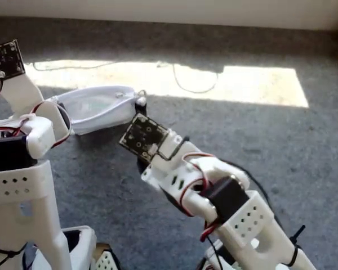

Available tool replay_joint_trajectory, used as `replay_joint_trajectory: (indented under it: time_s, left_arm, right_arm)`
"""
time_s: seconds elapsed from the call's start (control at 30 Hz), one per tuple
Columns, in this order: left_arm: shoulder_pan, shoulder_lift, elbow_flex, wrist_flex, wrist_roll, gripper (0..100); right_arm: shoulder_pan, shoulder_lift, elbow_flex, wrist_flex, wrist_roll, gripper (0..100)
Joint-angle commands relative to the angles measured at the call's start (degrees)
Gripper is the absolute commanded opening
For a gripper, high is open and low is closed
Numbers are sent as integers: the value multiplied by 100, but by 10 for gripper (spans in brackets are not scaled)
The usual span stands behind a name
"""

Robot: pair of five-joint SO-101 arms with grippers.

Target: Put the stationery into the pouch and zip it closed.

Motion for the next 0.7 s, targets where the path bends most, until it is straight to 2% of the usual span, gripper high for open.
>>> replay_joint_trajectory:
  time_s: [0.0,0.33,0.53,0.67]
  left_arm:
    - [92,-101,-119,-79,-62,10]
    - [646,-101,-171,-79,-378,9]
    - [804,-101,-435,-62,-369,8]
    - [840,-66,-760,255,-237,7]
  right_arm:
    - [57,-391,-84,-752,-114,14]
    - [75,-760,-84,-2141,-114,14]
    - [75,-971,-92,-3073,-114,14]
    - [48,-998,-92,-3820,-114,14]
